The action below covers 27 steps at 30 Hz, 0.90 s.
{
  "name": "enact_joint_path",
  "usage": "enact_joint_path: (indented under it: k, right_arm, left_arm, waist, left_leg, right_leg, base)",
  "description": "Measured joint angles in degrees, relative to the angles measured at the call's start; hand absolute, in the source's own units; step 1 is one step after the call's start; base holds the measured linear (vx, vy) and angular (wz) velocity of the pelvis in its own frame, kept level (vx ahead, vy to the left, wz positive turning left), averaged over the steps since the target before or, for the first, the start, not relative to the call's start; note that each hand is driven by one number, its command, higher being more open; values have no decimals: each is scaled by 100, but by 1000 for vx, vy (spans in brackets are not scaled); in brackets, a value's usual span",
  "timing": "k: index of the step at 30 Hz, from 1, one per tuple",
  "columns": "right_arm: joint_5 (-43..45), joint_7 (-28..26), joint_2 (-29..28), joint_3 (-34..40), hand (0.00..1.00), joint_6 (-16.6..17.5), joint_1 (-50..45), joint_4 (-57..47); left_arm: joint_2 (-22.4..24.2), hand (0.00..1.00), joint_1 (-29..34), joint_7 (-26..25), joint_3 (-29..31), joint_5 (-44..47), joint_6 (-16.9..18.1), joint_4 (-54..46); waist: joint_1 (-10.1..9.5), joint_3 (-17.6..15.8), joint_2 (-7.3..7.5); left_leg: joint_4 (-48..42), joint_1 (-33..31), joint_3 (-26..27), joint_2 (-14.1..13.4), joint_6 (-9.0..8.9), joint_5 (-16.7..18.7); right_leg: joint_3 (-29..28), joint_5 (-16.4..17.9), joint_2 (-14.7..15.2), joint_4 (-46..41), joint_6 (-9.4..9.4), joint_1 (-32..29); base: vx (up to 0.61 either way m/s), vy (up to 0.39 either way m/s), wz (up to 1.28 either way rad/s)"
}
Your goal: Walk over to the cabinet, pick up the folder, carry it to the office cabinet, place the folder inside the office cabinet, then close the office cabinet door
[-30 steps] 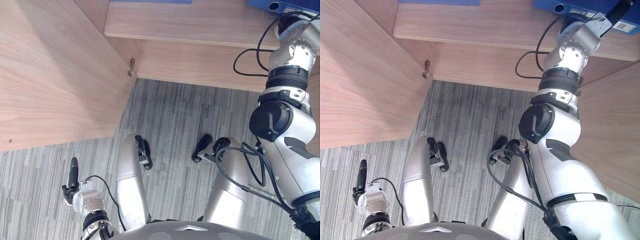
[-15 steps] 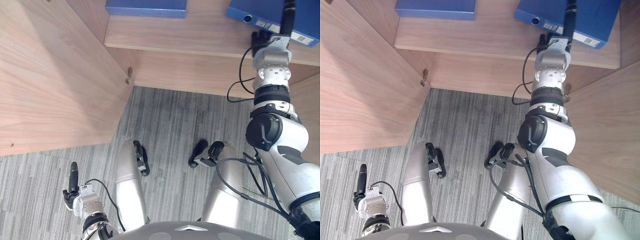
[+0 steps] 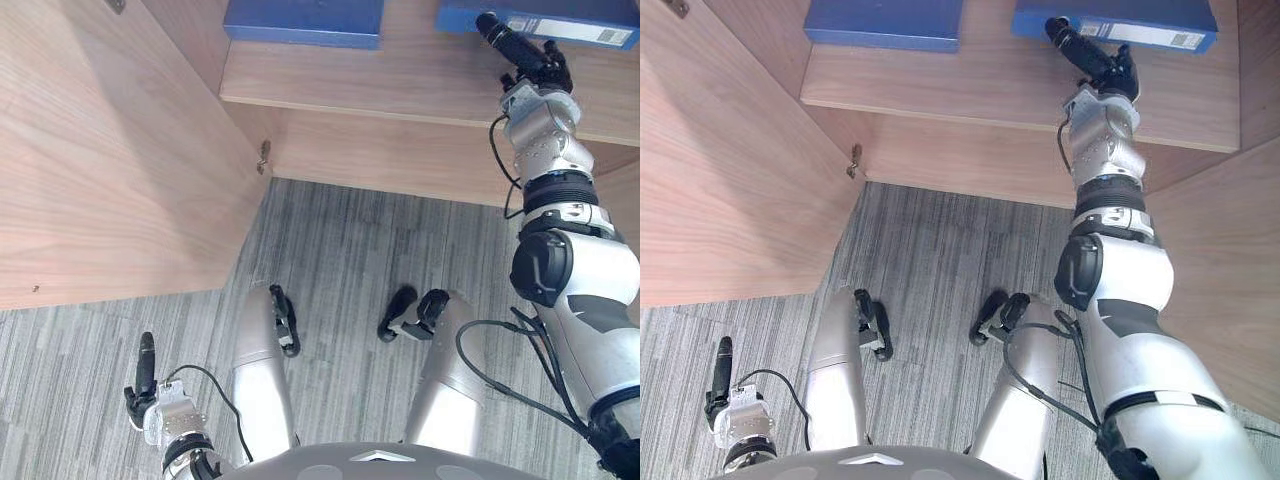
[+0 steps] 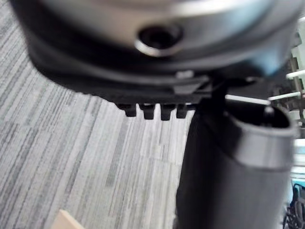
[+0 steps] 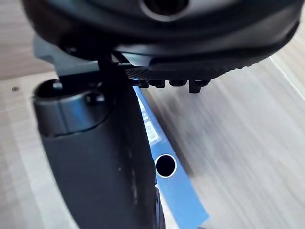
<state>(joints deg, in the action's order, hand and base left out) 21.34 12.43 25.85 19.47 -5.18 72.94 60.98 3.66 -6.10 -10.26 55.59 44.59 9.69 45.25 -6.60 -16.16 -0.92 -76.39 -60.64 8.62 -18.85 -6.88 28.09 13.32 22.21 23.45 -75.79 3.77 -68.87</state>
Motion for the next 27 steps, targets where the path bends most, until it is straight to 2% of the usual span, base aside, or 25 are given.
enact_joint_path:
  k: [3,6,11,13,17,19,22,23,27]
  right_arm:
    - [-1274,-233,246,-190,100,-125,3,-43]
    - [-1974,-602,492,-367,100,-189,3,-109]
    - [-2117,-1477,829,-850,100,-192,-76,-111]
    - [-2351,-2103,970,-1447,100,-191,-364,-292]
    - [-3002,-2551,1135,-2340,100,43,-773,-843]
    - [-3251,-2716,1410,-2915,100,211,-1156,-1314]
    - [-3465,-2721,1567,-3180,100,424,-1601,-1773]
    - [-3543,-2728,1596,-3269,100,495,-1754,-1926]
    - [-4146,-2785,1416,-3478,100,623,-1934,-2045]
  left_arm:
    - [-6,100,1,50,156,-20,-1,35]
    - [-47,100,2,108,254,-23,-5,35]
    - [-217,100,12,330,394,-23,-135,35]
    - [-323,100,13,511,391,-23,-225,34]
    - [-405,100,13,614,339,-23,-251,34]
    - [-437,100,36,674,187,-22,-251,35]
    - [-479,100,78,646,-203,-19,-260,34]
    - [-537,100,76,616,-495,-20,-263,33]
    - [-580,100,-128,668,-916,-22,-286,20]
  waist:
    - [-20,0,0]
    - [-14,-2,3]
    - [22,-9,9]
    - [29,-13,15]
    - [39,-26,36]
    - [39,-48,74]
    - [75,-59,93]
    - [94,-71,113]
    - [143,-87,143]
  left_leg:
    - [11,-13,4,5,2,1]
    - [15,-50,8,10,2,1]
    - [-1,-98,13,0,5,3]
    - [-5,-97,14,-18,8,8]
    - [-27,-90,16,-61,5,26]
    - [-24,-80,22,-66,7,29]
    - [-15,-63,41,-76,9,33]
    - [4,-21,76,-80,9,32]
    - [110,173,199,-179,-8,44]
  right_leg:
    - [5,1,12,4,-1,-11]
    - [4,4,20,2,-8,-56]
    - [-2,5,15,-13,-8,-118]
    - [-4,8,-4,-13,-14,-118]
    - [-11,14,-44,-12,-25,-116]
    - [-15,15,-49,-11,-27,-115]
    - [-23,10,-62,4,-36,-110]
    - [-52,1,-76,17,-53,-105]
    - [-105,-69,-234,182,-170,4]
  base:
    - [35,56,1]
    - [21,43,1]
    - [13,40,-1]
    - [11,33,-2]
    - [5,36,-5]
    - [4,36,-2]
    - [9,30,-3]
    - [3,20,-11]
    - [-2,28,-19]
